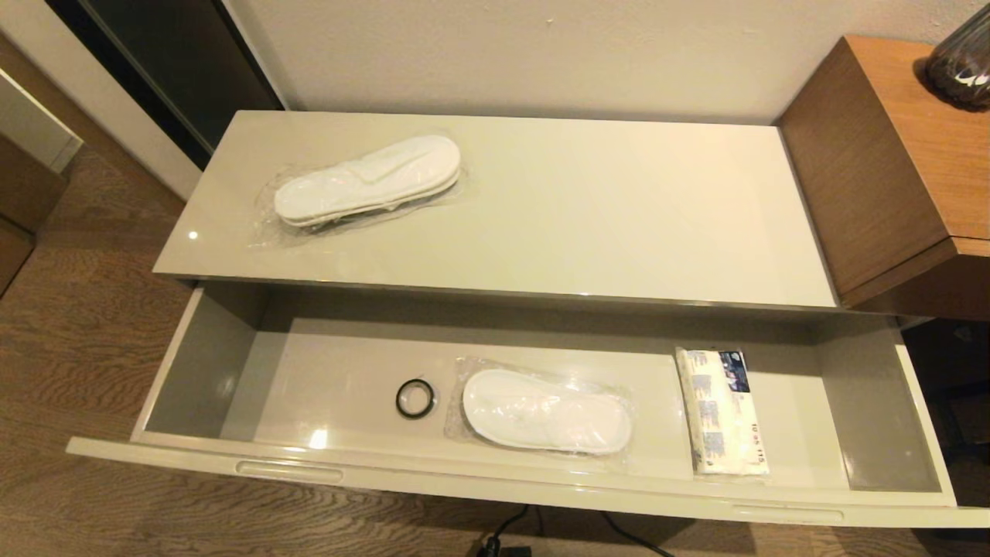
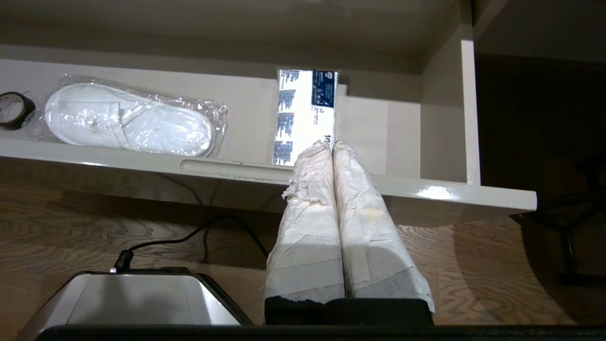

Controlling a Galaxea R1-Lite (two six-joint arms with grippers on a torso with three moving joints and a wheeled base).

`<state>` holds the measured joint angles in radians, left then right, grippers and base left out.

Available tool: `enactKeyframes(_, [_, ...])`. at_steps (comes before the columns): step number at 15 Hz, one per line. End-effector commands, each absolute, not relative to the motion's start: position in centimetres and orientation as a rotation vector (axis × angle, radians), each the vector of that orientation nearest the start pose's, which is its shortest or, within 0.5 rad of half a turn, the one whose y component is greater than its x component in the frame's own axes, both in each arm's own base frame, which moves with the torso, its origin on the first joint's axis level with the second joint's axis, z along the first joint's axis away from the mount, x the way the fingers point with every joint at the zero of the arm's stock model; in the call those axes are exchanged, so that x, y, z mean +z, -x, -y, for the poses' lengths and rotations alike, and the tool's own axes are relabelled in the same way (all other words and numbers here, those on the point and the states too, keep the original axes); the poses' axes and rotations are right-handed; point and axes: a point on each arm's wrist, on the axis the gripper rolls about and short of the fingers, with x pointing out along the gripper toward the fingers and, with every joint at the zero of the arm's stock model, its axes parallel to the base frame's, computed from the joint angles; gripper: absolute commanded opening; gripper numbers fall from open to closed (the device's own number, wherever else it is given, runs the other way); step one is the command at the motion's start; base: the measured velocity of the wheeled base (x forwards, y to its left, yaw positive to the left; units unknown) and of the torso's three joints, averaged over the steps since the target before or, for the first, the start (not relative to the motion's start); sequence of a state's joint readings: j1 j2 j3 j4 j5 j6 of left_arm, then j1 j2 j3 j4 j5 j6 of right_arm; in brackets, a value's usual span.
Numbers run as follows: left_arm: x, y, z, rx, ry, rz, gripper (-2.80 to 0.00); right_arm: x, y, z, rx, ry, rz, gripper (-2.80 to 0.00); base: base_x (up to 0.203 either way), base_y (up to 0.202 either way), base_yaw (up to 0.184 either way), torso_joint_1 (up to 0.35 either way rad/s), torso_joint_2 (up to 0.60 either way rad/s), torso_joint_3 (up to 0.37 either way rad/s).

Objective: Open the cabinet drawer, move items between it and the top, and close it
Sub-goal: Pick up the disposable slippers on the table

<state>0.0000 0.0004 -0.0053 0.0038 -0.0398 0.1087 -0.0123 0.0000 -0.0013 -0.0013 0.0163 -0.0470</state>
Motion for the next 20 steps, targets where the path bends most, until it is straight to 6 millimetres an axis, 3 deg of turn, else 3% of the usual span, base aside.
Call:
enactKeyframes(1, [7.7,2.3,0.1,-0.04,-0.114,0.001,-2.8,7.6,2.3,-0.1,0.005,0.048,0.003,-2.8,0.0,0.0,0.0,0.0,0.0,0.0])
enactKeyframes(7, [7.9,2.0,0.1,-0.044,-0.125,-0.044,-2.8,7.6,2.3,-0.1,0.004,0.046,0.002,-2.8,0.0,0.0,0.0,0.0,0.0,0.0])
enactKeyframes(9, [10.6,2.1,0.1,-0.047,-0.119,-0.023,-2.8,7.6,2.3,-0.1,0.005,0.046,0.002,-2.8,0.0,0.0,0.0,0.0,0.0,0.0])
enactKeyframes(11, [16.1,1.0,0.1,-0.045,-0.084,-0.041,-2.8,7.6,2.3,-0.1,0.003,0.046,0.002,-2.8,0.0,0.0,0.0,0.0,0.0,0.0])
enactKeyframes(13, [22.7,-2.8,0.1,-0.037,-0.061,-0.11,-2.8,7.6,2.3,-0.1,0.004,0.046,0.003,-2.8,0.0,0.0,0.0,0.0,0.0,0.0])
enactKeyframes(15, [27.0,-8.4,0.0,-0.016,-0.117,-0.195,-2.8,7.6,2.3,-0.1,0.005,0.046,0.002,-2.8,0.0,0.0,0.0,0.0,0.0,0.0])
enactKeyframes(20, [31.2,-22.7,0.7,0.056,-0.456,-0.312,-2.8,7.6,2.3,-0.1,0.004,0.046,0.004,-2.8,0.0,0.0,0.0,0.0,0.0,0.0])
